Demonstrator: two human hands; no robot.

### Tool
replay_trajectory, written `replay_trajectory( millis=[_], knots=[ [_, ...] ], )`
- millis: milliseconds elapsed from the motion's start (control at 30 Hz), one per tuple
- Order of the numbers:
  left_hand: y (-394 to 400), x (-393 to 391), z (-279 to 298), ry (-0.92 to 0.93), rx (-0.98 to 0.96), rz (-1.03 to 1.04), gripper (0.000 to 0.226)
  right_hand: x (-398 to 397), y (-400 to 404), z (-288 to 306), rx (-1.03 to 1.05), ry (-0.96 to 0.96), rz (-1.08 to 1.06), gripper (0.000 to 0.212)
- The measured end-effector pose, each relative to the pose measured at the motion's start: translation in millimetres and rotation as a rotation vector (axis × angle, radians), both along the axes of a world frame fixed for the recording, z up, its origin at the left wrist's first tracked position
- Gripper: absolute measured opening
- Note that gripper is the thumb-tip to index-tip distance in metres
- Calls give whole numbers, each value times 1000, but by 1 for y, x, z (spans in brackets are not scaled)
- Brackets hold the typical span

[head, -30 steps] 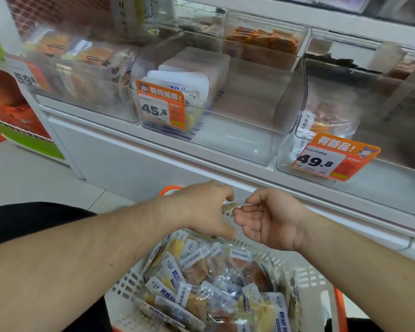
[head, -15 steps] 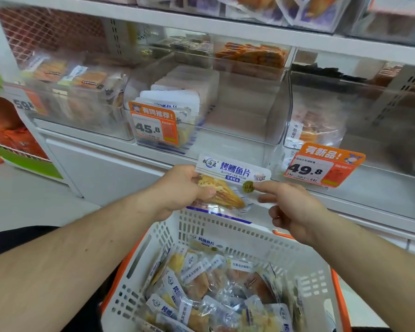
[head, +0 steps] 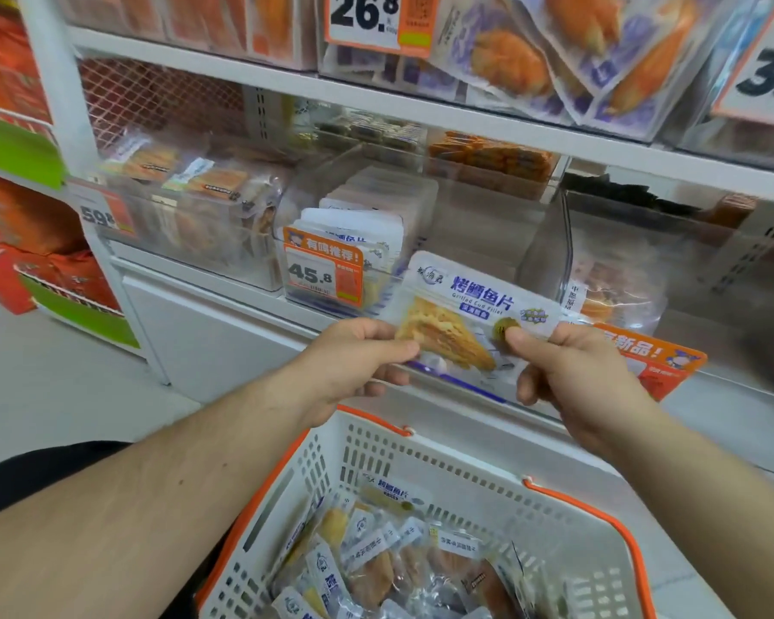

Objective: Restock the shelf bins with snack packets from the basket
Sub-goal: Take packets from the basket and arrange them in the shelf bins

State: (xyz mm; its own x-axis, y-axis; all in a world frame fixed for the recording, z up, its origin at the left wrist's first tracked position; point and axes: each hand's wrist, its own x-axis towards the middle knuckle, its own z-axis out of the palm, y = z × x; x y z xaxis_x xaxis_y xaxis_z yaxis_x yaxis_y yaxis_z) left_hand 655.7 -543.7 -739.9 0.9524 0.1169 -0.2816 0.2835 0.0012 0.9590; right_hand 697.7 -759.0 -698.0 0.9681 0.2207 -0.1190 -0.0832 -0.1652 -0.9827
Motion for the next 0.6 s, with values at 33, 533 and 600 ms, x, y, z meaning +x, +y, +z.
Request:
replay_trajectory(
  millis=[33, 533, 600],
  knots=[
    [2, 0, 3, -4, -4, 22, 6, 4, 3, 10, 18, -52, -34, 24],
    [6, -3, 13, 3, 0, 66, 8, 55, 60, 46, -169, -256, -44, 17],
    [6, -2, 14, 5, 1, 69, 7, 57, 63, 47, -183, -250, -39, 20]
  ],
)
